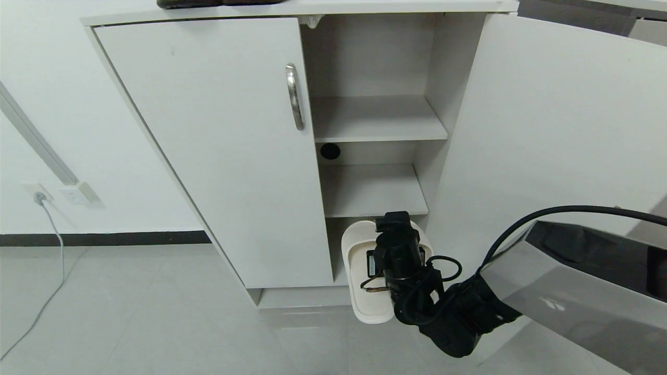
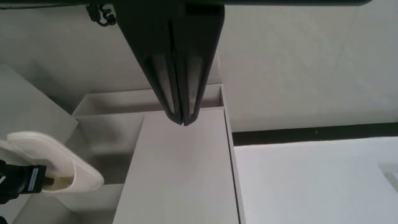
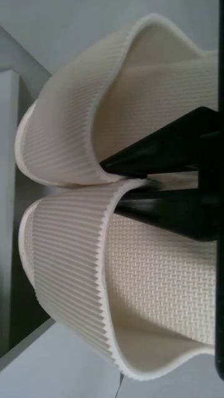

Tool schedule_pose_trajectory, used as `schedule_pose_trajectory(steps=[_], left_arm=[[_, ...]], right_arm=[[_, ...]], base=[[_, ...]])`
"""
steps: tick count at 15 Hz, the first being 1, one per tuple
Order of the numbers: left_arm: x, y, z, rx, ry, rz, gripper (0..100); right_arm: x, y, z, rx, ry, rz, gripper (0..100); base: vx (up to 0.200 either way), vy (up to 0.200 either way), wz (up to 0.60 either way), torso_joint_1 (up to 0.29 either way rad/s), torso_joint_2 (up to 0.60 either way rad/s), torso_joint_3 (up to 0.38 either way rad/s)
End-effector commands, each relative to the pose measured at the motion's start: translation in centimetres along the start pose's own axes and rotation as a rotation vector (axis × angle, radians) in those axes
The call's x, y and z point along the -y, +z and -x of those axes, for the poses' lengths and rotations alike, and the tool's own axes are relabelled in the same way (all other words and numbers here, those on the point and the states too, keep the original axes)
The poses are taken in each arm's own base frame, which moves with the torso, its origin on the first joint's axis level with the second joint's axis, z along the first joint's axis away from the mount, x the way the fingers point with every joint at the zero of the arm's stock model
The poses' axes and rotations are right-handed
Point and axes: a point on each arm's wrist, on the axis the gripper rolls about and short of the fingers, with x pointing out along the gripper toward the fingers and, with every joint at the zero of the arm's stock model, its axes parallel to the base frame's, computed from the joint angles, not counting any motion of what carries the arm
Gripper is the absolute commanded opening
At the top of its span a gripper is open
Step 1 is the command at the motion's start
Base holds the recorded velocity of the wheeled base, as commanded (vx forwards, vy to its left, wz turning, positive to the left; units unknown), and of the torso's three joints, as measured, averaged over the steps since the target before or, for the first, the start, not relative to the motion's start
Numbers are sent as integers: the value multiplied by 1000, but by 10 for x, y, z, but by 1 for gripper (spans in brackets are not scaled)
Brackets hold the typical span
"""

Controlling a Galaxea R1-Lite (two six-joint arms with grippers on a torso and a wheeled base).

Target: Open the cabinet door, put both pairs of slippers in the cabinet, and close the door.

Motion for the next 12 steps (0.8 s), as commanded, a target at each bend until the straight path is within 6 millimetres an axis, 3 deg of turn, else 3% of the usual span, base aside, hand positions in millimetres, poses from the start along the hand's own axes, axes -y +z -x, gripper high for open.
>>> schedule_pose_trajectory(steps=[1,5,8,12], left_arm=[[0,0,0,-1,0,1,0],[0,0,0,0,0,1,0],[0,0,0,0,1,2,0],[0,0,0,-1,1,1,0]], right_arm=[[0,-1,0,0,-3,1,0],[1,1,10,51,14,24,0],[1,5,10,192,23,31,0],[4,-1,7,207,11,60,0]], base=[[0,0,0,2,7,-193],[0,0,0,5,6,-161],[0,0,0,0,0,0],[0,0,0,0,0,0]])
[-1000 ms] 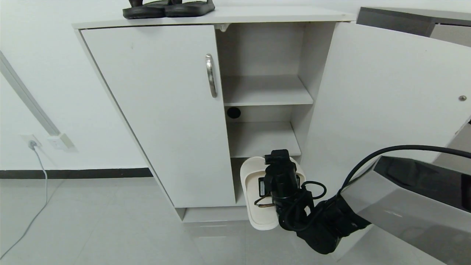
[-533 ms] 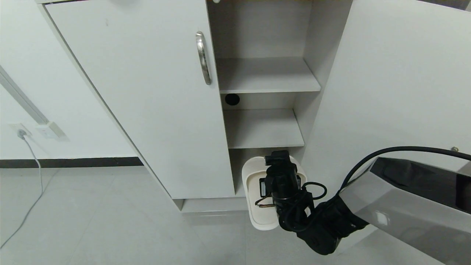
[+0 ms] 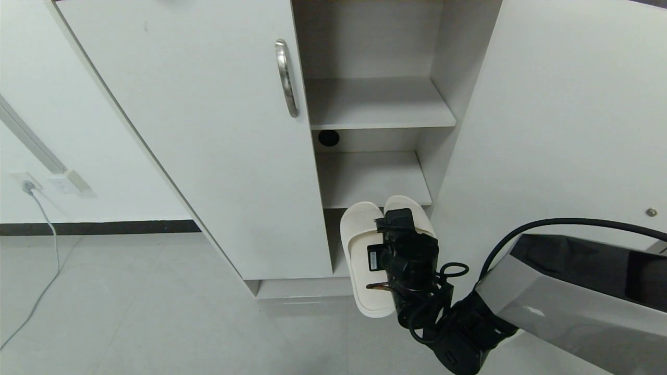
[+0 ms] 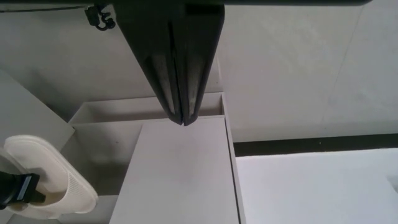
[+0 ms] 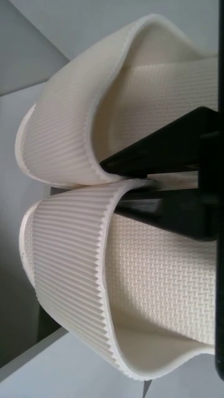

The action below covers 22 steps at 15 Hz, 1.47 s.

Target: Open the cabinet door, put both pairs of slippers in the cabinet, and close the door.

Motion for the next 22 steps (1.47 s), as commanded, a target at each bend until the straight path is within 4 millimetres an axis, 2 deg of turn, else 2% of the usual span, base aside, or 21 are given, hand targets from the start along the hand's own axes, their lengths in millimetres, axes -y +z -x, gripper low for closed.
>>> schedule_pose_trajectory(steps=[1,6,14,19,22], left_arm=[[0,0,0,-1,1,1,0],[0,0,0,-1,0,1,0],[0,0,0,-1,0,2,0],[0,0,0,-1,1,2,0],[0,0,0,-1,1,4,0]], right_arm=[[1,-6,-2,-10,-4,9,0],[1,-4,-2,-4,-5,5,0],[0,7,-4,19,-8,-10,0],[1,-11,-10,-17,-18,21,0],[2,-9,-13,-17,-23,21,0]], base=[[0,0,0,0,0,0],[0,0,0,0,0,0],[200,0,0,2,4,2],[40,0,0,1,0,0],[0,0,0,0,0,0]])
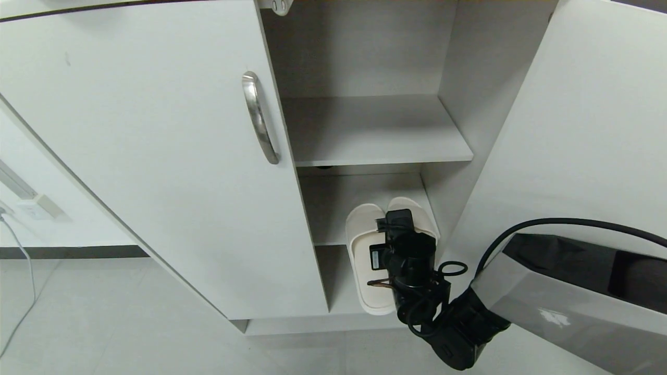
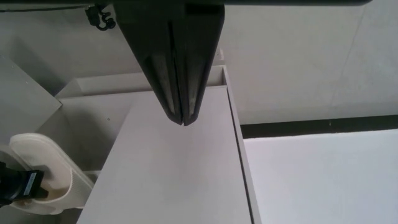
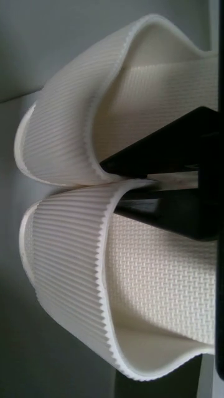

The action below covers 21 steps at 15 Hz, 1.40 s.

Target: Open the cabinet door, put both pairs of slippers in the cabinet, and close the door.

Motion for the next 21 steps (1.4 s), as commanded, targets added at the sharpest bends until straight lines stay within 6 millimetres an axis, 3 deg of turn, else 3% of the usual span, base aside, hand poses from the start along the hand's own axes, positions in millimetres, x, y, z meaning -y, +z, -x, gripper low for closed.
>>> schedule_pose_trajectory(steps=[1,8,17,21], left_arm=[[0,0,0,-1,0,0,0],[0,0,0,-1,2,2,0],[0,0,0,-1,5,5,0],[0,0,0,-1,5,5,0]], right_arm=[[0,-1,-5,-4,-7,4,0],[-6,5,-51,19,-57,-19,0],[-14,36,-89,37,-80,-32,0],[-18,39,-107,33,-92,-31,0]], base=[[0,0,0,0,0,0],[0,0,0,0,0,0],[0,0,0,0,0,0],[0,0,0,0,0,0]])
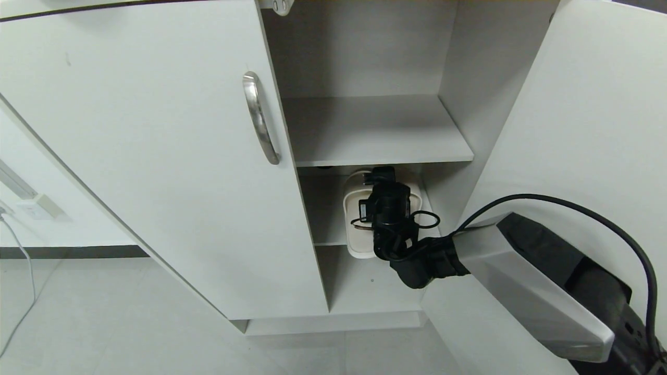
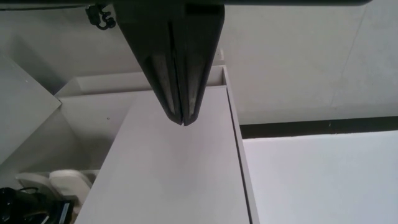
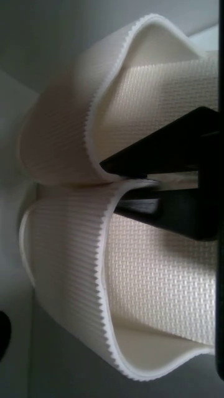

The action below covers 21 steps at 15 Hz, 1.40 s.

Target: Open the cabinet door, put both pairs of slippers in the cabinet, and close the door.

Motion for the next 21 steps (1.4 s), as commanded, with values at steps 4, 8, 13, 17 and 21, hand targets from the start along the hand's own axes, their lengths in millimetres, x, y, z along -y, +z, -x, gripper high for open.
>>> schedule_pose_trajectory(steps=[4,8,13,17,21], left_arm=[[0,0,0,-2,0,0,0],[0,0,0,-2,0,0,0],[0,0,0,-2,0,0,0],[0,0,0,-2,0,0,0],[0,0,0,-2,0,0,0]], right_arm=[[-1,3,-15,18,-16,-16,0],[-2,-2,-16,11,-15,-10,0],[-2,-6,-17,5,-16,-8,0],[-2,-7,-17,4,-17,-7,0],[-4,-19,-19,-11,-17,4,100]], base=[[0,0,0,0,0,0],[0,0,0,0,0,0],[0,0,0,0,0,0],[0,0,0,0,0,0],[0,0,0,0,0,0]])
